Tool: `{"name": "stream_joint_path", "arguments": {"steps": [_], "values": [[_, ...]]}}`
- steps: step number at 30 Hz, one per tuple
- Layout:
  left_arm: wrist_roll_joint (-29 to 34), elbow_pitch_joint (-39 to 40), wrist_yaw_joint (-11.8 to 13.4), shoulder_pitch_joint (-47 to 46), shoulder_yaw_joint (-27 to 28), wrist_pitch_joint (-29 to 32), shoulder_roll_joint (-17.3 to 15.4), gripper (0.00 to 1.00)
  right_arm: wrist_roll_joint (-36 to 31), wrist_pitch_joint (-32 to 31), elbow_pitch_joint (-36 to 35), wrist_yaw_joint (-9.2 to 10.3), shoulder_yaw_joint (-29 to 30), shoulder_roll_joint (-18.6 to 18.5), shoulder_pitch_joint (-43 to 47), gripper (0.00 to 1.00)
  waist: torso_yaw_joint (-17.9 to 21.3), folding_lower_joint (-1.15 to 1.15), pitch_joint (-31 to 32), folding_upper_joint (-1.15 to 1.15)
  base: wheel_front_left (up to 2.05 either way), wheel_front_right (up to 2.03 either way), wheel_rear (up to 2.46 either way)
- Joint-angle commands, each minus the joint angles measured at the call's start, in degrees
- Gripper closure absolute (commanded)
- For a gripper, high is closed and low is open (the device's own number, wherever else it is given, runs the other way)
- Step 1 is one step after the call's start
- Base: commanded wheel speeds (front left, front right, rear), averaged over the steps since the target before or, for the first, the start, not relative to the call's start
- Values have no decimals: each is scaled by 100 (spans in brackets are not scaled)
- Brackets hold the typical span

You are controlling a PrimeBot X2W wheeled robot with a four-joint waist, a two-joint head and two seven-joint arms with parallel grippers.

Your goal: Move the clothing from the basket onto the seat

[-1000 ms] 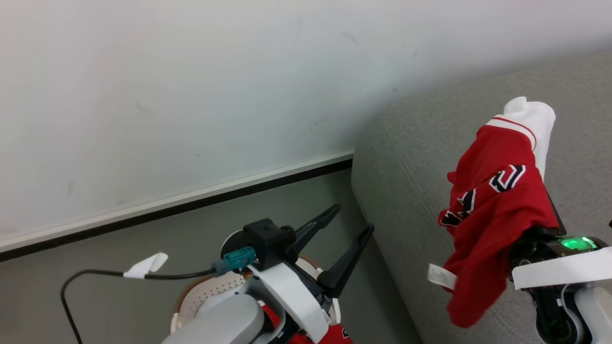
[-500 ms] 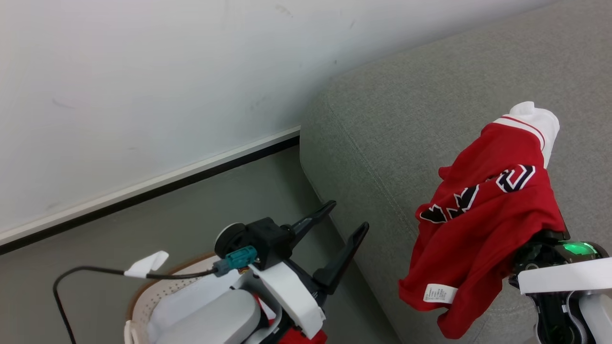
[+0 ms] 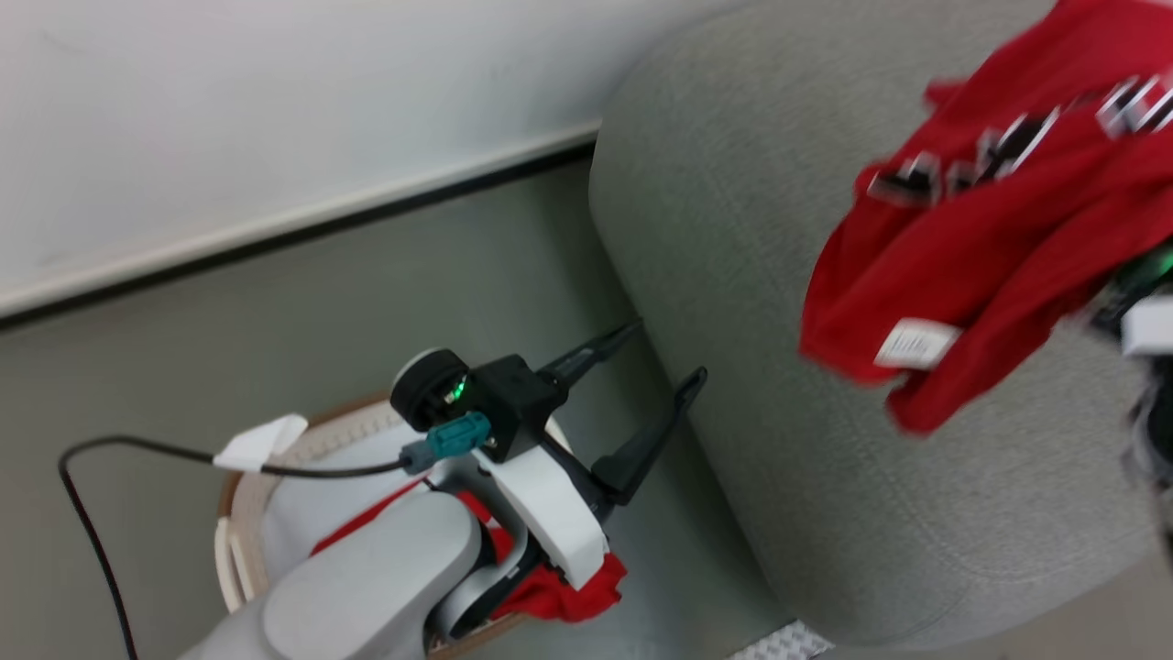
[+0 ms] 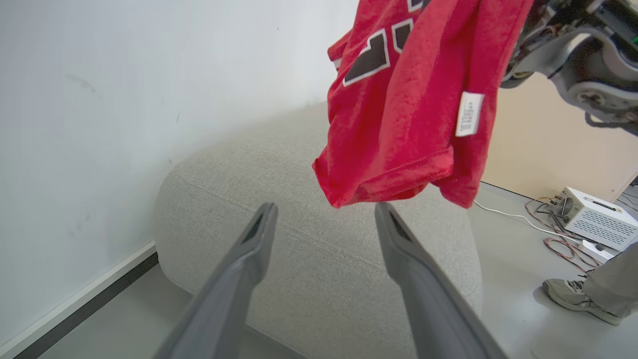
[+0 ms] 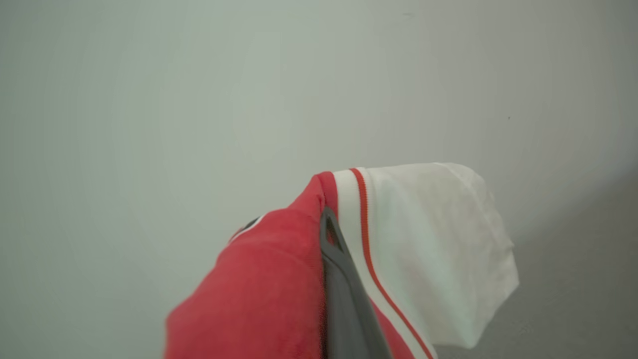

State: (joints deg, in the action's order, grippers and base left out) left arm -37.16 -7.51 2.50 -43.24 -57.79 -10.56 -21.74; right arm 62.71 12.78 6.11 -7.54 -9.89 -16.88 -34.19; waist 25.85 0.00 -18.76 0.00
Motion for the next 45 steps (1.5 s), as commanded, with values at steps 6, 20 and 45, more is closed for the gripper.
{"name": "stream_joint_path", "arguments": {"steps": [6,20,45], "values": [[195,263,-11,-379,29,193,-234,0,70,-200,603,10,673,-599,-1364,100,-641,0,-1179,0,0,0,0],[311,491,27,-725,143,190,-372,0,-1103,-329,3069,10,1478,-1479,-2824,100,-1419,0,-2198,0,0,0,0],[-95,-131,83,-178,146,-187,-171,0,-1819,-2842,4578,11,-274,-1236,-2247,0,-1266,0,-1192,0,0,0,0]]}}
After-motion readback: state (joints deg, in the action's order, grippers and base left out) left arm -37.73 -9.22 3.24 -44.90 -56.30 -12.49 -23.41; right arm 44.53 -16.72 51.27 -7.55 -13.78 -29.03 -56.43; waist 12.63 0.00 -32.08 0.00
